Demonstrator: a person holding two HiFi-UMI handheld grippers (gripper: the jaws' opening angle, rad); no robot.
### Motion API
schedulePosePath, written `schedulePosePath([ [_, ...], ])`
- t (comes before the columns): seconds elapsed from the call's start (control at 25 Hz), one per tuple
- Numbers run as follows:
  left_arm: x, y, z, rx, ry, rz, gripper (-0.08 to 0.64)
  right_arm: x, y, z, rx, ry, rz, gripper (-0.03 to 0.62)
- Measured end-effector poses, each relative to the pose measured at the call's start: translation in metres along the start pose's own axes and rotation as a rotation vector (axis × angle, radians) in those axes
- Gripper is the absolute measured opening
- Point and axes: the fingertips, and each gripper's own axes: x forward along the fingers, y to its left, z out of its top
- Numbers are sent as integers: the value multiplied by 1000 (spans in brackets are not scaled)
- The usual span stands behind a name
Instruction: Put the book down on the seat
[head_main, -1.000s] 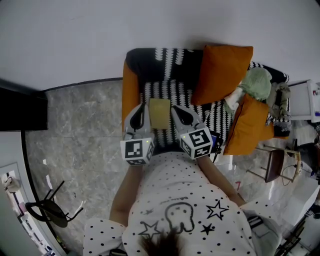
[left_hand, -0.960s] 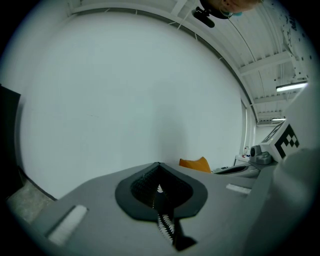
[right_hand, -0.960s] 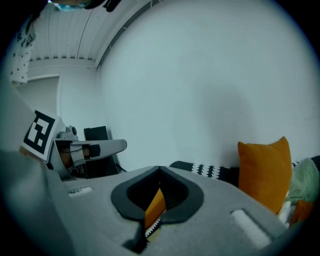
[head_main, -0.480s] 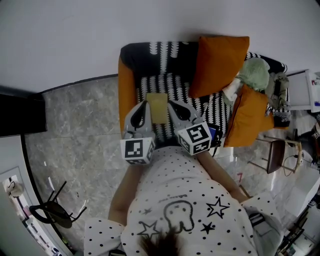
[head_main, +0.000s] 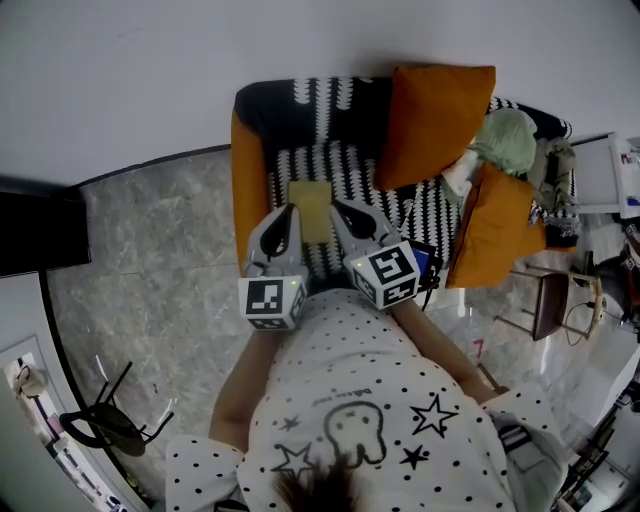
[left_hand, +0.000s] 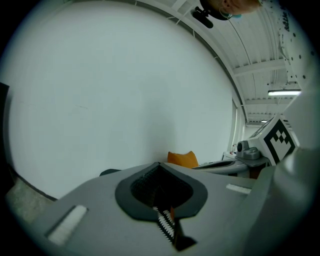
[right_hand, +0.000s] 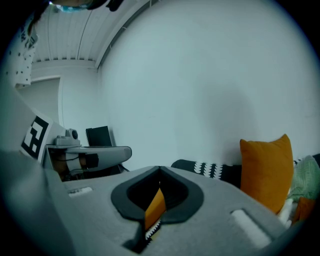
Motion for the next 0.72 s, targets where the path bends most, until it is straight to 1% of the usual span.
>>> schedulePosePath([
  [0.16, 0, -2, -7, -23, 26, -7, -8, -3, -2, -1, 13, -5, -8, 2],
  [0.36, 1, 0, -13, -16, 55, -18, -8, 1, 1, -1, 20, -4, -9, 2],
  [0.52, 1, -3, -13, -22, 52, -24, -2, 2, 2, -3, 16, 0, 3, 2],
  [0.72, -1, -2, -14, -35, 48, -14, -2, 1, 3, -4, 14, 3, 14, 2],
])
